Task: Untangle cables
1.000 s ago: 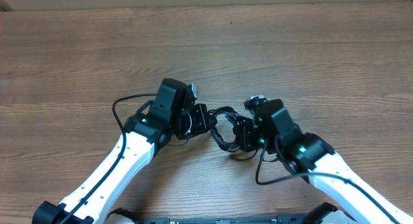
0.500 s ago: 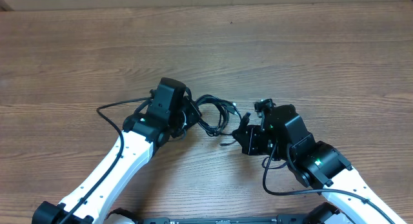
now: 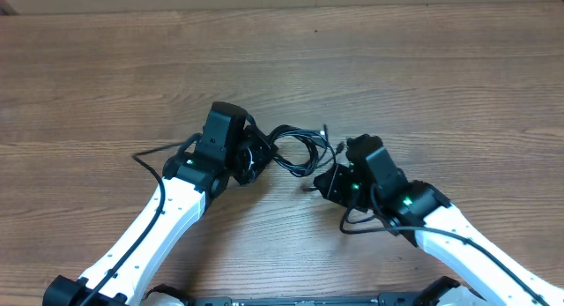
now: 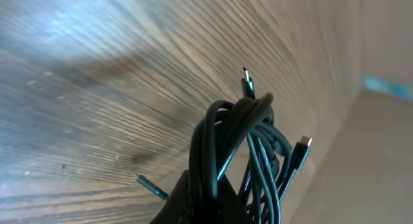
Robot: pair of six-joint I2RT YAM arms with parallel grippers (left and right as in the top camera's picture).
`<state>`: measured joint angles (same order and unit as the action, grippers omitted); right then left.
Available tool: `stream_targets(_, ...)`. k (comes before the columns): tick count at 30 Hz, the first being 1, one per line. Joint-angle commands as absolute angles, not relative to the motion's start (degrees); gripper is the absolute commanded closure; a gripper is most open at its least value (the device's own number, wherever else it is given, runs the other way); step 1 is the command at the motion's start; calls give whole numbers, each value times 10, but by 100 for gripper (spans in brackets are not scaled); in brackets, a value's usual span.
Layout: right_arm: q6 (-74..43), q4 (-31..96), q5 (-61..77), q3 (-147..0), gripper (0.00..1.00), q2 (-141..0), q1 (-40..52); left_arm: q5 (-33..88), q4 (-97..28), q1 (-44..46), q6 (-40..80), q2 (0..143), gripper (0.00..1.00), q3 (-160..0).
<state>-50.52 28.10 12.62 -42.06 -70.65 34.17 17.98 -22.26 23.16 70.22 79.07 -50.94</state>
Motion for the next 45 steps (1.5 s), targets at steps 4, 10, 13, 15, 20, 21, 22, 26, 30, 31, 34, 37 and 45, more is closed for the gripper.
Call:
stream_targets(4, -509, 269, 89, -430, 76, -739, 344, 232, -223, 232, 452, 784, 96, -520)
stream_targets(10, -482, 290, 76, -436, 69, -733, 343, 204, -224, 232, 332, 784, 96, -520)
stream_targets(13, -482, 340, 77, -453, 62, -715, 343, 166, -223, 232, 326, 784, 96, -520)
stream_targets(15, -482, 368, 77, -467, 60, -700, 343, 150, -221, 232, 314, 784, 96, -520)
stream_targets(20, -563, 360, 75, -474, 47, -677, 343, 162, -208, 234, 313, 784, 96, -520)
stream_targets(21, -575, 350, 75, -473, 47, -679, 343, 176, -201, 234, 313, 784, 96, -520)
stream_targets(22, -588, 341, 73, -472, 47, -683, 343, 190, -194, 234, 312, 784, 96, -520)
stream_targets(26, -646, 335, 46, -472, 47, -709, 343, 232, -166, 234, 313, 784, 96, -520)
stream_targets(30, -696, 334, -12, -472, 48, -740, 343, 272, -160, 234, 312, 784, 96, -520)
stream_targets(31, -706, 332, -23, -472, 48, -746, 343, 283, -160, 234, 313, 784, 96, -520)
stream_targets(34, -708, 320, -27, -472, 48, -761, 343, 309, -158, 233, 313, 784, 96, -520)
stream_targets(37, -708, 324, -27, -472, 48, -775, 343, 333, -146, 229, 326, 784, 96, -520)
stream_targets(45, -709, 351, 8, -472, 48, -788, 343, 348, -119, 180, 449, 784, 96, -520)
